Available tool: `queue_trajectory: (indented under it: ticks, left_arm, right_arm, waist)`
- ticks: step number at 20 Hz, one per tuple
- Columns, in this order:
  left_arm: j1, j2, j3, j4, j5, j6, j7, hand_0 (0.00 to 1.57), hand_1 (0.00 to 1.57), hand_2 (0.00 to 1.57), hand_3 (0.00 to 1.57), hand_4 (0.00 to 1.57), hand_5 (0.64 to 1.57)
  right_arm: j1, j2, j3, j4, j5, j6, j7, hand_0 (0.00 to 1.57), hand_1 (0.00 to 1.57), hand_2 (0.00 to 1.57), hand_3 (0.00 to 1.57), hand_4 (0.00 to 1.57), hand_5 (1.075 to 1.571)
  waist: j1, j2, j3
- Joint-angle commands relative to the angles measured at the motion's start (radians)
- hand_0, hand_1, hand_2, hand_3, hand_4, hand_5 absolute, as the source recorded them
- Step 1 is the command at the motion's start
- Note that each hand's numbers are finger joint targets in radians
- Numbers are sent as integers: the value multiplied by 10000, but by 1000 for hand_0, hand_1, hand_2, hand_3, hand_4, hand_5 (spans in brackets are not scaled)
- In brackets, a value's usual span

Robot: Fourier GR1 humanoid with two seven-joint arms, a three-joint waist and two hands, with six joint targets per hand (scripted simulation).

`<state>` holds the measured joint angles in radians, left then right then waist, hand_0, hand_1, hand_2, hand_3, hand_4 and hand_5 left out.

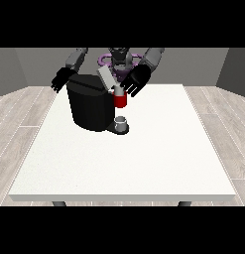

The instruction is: Insert the coffee pod into the coffee machine and close the lid

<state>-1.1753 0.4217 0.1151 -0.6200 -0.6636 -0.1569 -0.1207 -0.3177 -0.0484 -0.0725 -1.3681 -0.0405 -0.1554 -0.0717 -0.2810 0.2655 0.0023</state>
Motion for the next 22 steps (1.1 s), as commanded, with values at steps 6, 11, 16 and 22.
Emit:
queue_trajectory:
  ticks: [6,11,16,22]
  left_arm:
    - [-198,574,76,289,-274,17,-262,1066,1066,1116,945,380,1571]
    - [137,188,-92,158,-384,162,-468,1064,1064,1117,952,360,1571]
    - [339,-123,-667,-68,-819,32,-590,0,0,378,112,0,1571]
    - [456,-3,-841,37,-1046,-544,-407,0,0,0,0,0,1571]
  right_arm:
    - [-195,261,474,-500,238,-161,252,0,0,0,0,477,1571]
    - [49,417,485,-270,463,-507,-9,0,0,0,0,470,1571]
    - [-13,100,10,265,102,-143,-431,0,0,0,0,419,1571]
    - [405,82,145,323,172,-112,-55,0,0,0,0,338,1571]
  waist:
    - [-179,246,-24]
    - [18,45,-23]
    - [218,142,-19]
    - [255,-478,-19]
